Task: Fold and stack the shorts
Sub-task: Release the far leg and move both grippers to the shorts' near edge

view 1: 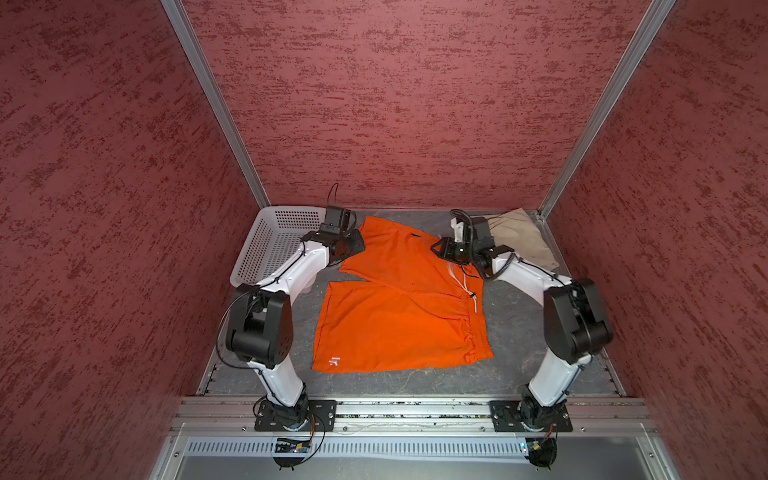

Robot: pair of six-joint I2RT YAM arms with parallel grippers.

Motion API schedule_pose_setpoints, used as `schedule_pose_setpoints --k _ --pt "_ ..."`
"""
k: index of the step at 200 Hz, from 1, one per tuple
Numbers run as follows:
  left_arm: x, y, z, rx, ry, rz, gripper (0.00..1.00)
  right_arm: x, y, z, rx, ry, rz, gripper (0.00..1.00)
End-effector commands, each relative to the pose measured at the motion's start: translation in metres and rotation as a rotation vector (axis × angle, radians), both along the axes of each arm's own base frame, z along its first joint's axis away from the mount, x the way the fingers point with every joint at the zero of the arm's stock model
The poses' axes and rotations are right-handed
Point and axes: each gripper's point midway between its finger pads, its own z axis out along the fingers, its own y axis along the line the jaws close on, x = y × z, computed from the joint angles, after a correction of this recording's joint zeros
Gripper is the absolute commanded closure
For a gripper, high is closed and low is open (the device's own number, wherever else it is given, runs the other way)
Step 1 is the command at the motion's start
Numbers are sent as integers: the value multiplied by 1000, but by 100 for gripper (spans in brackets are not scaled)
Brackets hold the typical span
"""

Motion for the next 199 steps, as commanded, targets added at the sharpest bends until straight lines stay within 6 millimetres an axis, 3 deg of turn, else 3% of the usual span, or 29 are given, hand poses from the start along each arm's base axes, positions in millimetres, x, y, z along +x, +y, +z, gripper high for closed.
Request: schedule_pose_setpoints --k 1,24,55,77,105,140,159,199 --pt "-36 -3 -16 5 61 -25 56 -35 -26 -7 36 48 -32 52" --pt "-73 -9 -28 -31 96 -26 56 -82 -53 -19 67 128 -88 51" --pt "-108 -24 -55 -80 163 -26 56 -146 -88 -50 78 282 -211 50" --pt "-122 -36 -78 -88 217 -37 56 -181 -105 -60 119 347 -304 49" --pt "-131 -52 -90 -84 245 -54 56 -218 -117 -70 139 428 -416 47" --pt "-132 -60 -96 -92 253 -58 56 -257 -132 -90 74 563 -518 44" --pt "-131 -61 -98 -86 257 -61 56 -274 -127 -105 75 650 -501 42" --pt "-132 -60 -99 -81 260 -58 56 -285 -115 -117 123 719 -452 42"
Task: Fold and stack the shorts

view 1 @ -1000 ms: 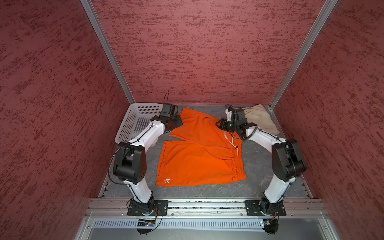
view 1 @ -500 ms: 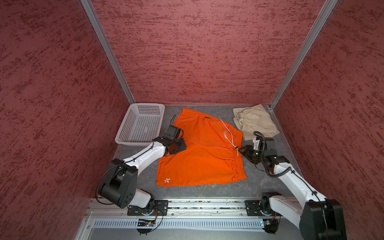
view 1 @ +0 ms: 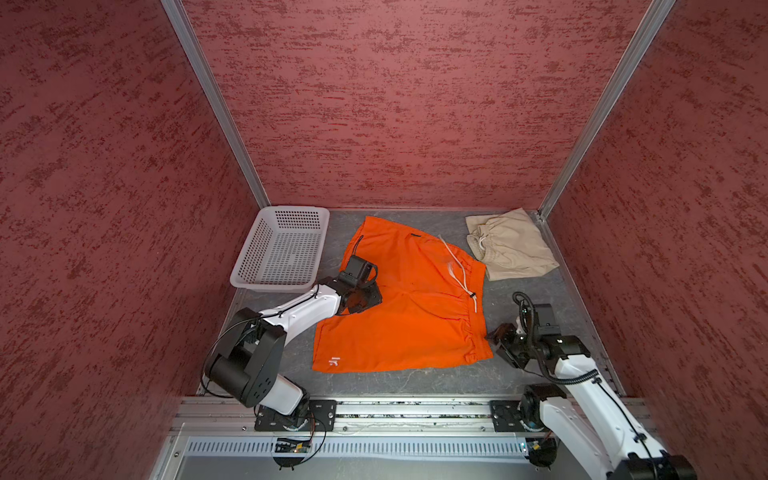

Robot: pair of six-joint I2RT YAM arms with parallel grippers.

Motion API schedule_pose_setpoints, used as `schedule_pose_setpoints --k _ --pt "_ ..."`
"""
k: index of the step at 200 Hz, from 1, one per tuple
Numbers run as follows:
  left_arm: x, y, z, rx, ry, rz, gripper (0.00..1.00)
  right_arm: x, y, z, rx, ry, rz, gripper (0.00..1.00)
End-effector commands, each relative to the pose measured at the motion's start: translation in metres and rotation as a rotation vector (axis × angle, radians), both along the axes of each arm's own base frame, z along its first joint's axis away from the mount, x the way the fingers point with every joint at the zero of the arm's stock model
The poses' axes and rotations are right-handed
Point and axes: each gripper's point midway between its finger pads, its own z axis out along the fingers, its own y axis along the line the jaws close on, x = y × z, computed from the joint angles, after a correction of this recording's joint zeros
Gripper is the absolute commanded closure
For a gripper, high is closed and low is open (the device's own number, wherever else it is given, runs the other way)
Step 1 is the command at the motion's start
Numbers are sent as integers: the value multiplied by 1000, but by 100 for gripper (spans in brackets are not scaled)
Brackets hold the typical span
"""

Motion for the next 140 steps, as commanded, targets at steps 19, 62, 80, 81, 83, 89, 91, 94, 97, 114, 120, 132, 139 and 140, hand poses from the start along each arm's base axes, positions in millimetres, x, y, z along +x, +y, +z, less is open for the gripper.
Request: schedule_pose_setpoints --k 19,62,80,81,83,89,91,94,97,114,120,132,139,140 --pt "4 -3 1 -8 -16 13 56 -9 9 -7 72 54 -20 43" --pt "3 -3 -1 -2 -13 10 56 -13 10 -24 81 68 -28 46" --pt "3 -4 -1 -5 -12 9 57 -9 11 -28 95 51 -42 50" --pt "3 -4 -1 -4 -12 10 57 -8 11 -28 96 49 -42 50" --pt "3 -4 0 -5 -15 9 57 -8 11 -29 96 49 -44 50" --pt "3 -3 0 -4 -13 11 57 -6 10 -29 96 38 -51 54" --pt "3 -3 1 -5 -15 10 57 -5 10 -29 95 36 -51 56" --pt "3 -3 2 -4 -16 10 56 -5 10 -30 95 35 -52 59" --pt "3 -3 3 -3 -18 11 57 -4 10 -30 93 30 -55 63" --pt "2 -1 6 1 -18 13 56 -2 8 -31 81 23 -57 80" --pt "1 0 8 2 -19 15 56 -2 8 -31 79 22 -53 84" --pt "-1 2 12 3 -15 18 55 -2 8 -30 76 20 -48 90" --pt "-3 3 15 1 -11 18 54 -3 8 -31 75 22 -47 93" --pt "-3 2 15 0 -11 17 54 -3 8 -30 76 20 -45 93"
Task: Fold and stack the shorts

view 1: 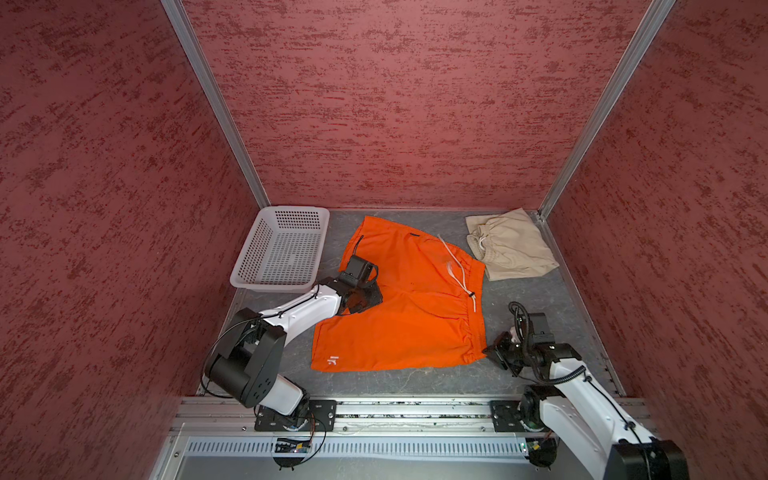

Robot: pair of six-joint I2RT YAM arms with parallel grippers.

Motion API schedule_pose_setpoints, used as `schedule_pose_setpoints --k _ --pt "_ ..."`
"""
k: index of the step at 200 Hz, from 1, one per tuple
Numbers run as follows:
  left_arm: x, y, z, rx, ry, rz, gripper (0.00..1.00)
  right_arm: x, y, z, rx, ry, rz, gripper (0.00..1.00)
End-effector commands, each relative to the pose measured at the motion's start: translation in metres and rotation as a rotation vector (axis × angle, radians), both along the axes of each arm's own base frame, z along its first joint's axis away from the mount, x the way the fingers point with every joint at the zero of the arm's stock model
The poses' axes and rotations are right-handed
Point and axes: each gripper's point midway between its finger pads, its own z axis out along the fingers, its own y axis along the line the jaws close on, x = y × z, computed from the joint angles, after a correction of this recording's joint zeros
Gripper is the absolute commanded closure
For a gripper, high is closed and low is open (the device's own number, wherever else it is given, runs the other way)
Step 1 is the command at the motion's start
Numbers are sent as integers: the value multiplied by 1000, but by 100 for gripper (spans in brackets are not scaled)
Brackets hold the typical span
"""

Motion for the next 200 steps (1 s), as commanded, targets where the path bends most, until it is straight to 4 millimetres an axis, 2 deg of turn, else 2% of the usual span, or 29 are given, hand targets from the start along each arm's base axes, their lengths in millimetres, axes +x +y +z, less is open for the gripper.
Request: schedule_pose_setpoints --k 1,14,35,58,74,104,140,200 --pt "-3 3 14 4 -11 7 54 3 -5 -4 -25 -6 -24 94" --pt "-8 5 19 -9 7 12 54 2 -5 -3 -26 -8 -22 98" --pt "-21 12 24 -37 52 49 52 3 -6 -1 -32 -15 -25 99" --pt "-40 28 28 -47 108 118 48 5 -8 1 -38 -23 -31 98" --pt "-54 46 28 -50 159 208 46 5 -7 2 -35 -27 -29 98" --pt "-87 89 18 -6 301 413 44 7 -8 5 -46 -33 -22 98" --pt "-129 131 2 76 440 609 45 7 -9 6 -53 -29 -16 98" --pt "-169 155 -18 151 528 695 47 8 -7 7 -50 -29 -7 98"
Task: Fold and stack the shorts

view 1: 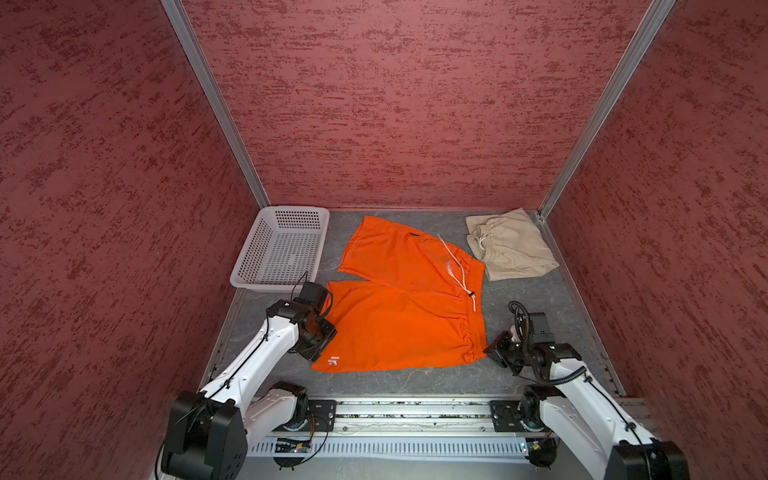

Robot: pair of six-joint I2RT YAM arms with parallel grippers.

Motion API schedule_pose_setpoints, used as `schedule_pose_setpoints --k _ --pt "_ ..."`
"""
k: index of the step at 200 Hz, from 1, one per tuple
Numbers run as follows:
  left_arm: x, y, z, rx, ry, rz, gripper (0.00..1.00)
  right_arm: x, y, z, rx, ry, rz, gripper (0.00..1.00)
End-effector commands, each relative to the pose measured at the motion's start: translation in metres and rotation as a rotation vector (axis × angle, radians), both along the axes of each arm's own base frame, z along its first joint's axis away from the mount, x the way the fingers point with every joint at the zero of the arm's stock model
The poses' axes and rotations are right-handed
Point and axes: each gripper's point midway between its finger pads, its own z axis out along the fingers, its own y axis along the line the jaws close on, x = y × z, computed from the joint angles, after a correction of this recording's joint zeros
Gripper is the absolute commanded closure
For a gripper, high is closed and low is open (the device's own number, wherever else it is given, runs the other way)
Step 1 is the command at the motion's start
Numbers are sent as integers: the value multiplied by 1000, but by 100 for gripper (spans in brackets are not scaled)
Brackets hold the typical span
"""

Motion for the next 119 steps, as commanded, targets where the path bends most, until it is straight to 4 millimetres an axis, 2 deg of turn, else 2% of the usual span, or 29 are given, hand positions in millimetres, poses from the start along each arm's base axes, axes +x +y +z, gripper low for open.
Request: schedule_pose_setpoints --k 1,48,119 --pt "-19 14 -4 52 59 47 47 6 -5 6 -31 -12 -15 98" --pt "-30 27 -13 77 75 95 48 6 -5 7 -30 -13 -10 98" --pt "-35 20 -31 16 92 133 52 6 -4 8 -27 -18 -8 99"
